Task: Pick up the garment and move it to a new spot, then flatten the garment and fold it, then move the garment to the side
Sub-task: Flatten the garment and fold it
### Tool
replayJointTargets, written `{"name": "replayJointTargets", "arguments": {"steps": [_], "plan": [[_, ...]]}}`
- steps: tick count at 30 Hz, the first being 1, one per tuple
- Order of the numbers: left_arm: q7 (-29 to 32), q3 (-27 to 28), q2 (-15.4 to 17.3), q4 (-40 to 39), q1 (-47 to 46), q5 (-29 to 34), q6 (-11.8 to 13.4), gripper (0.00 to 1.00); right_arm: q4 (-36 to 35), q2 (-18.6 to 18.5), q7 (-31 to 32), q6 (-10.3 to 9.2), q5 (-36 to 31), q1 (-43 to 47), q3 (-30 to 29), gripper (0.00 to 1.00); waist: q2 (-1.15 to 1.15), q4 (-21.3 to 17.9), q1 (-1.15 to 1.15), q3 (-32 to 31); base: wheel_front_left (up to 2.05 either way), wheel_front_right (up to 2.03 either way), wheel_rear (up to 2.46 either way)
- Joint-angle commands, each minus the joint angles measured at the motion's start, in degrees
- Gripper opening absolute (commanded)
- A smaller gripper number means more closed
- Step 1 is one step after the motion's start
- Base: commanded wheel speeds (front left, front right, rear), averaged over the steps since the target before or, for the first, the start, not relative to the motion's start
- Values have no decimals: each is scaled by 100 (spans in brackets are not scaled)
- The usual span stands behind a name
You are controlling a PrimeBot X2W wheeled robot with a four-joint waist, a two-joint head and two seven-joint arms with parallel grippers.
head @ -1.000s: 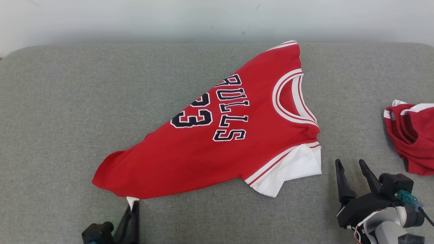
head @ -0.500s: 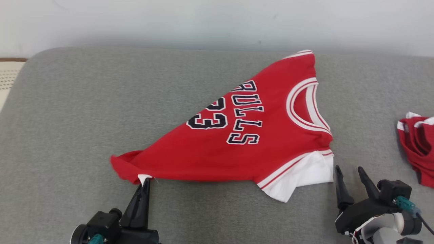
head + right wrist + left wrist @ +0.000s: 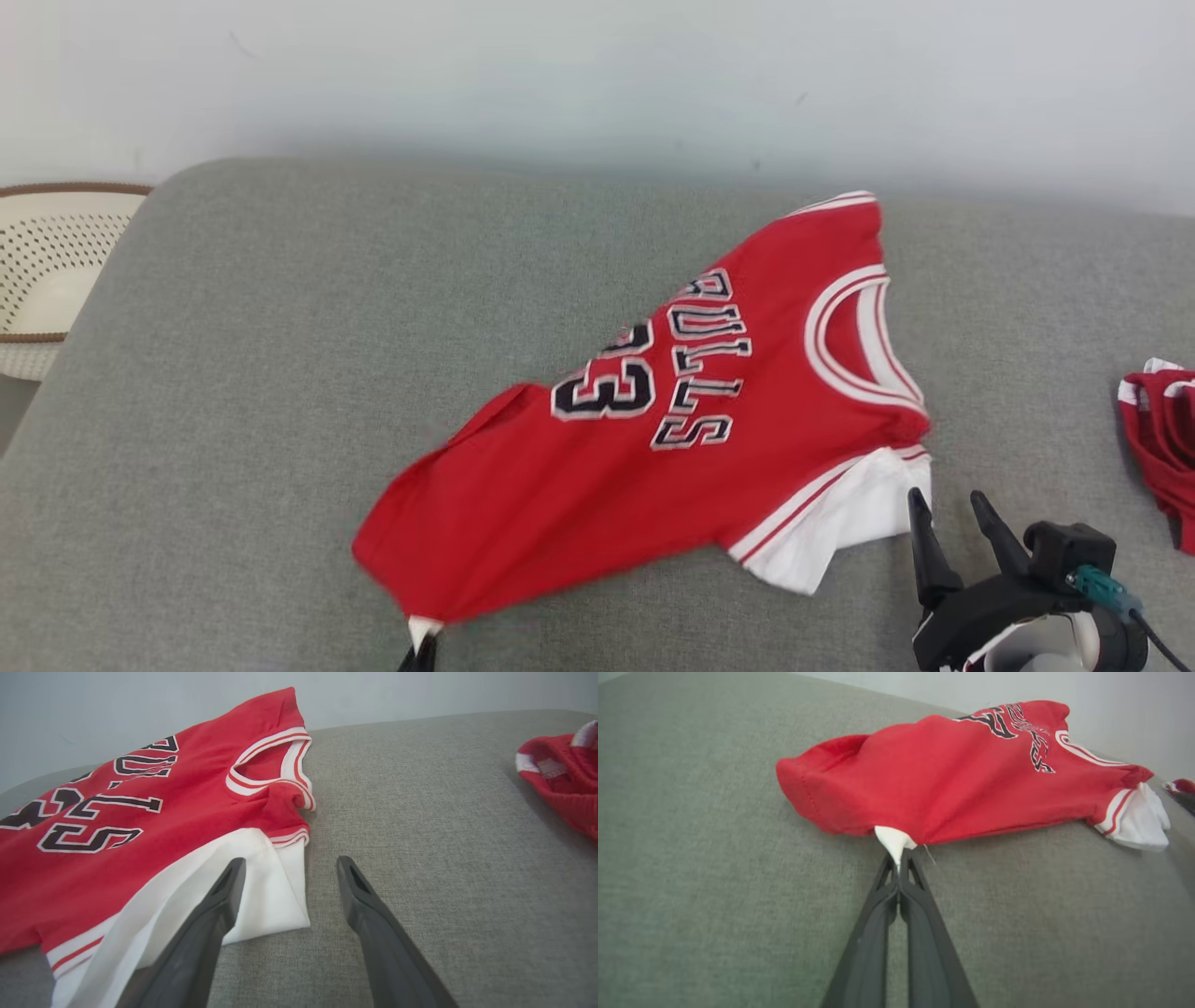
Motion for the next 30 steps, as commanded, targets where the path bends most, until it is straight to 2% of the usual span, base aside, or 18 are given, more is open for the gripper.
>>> {"name": "replayJointTargets", "arguments": {"steps": [1, 2, 5, 8, 16, 22, 30], "plan": [[-8, 55, 25, 196, 117, -159, 37, 66, 31, -21, -2, -7, 38, 122, 16, 100, 0, -13, 0, -73, 0, 0, 0], [-7, 28, 21, 428, 117, -168, 44, 100, 32, -23, -2, -7, 40, 109, 19, 100, 0, -22, 0, -84, 0, 0, 0], [-7, 31, 20, 924, 55, -254, 69, 100, 25, -22, -2, -7, 30, 119, 14, 100, 0, -50, 0, -86, 0, 0, 0], [-7, 115, 19, 1038, -31, -294, 105, 100, 10, -39, -2, -7, 31, 119, -7, 100, 0, -55, 0, -53, 0, 0, 0], [-7, 724, 21, 150, -310, 62, 158, 100, -70, -10, -2, -7, 0, 65, -43, 100, 0, -76, 0, 143, 0, 0, 0], [-7, 909, 15, -157, -681, 265, 17, 100, -86, 41, -2, -7, -1, -62, 31, 100, 0, -194, 0, 234, 0, 0, 0], [-7, 761, 22, 712, -1629, 679, -279, 100, -79, -47, -1, -7, 40, -211, 150, 100, 0, -426, 0, 401, 0, 0, 0]]}}
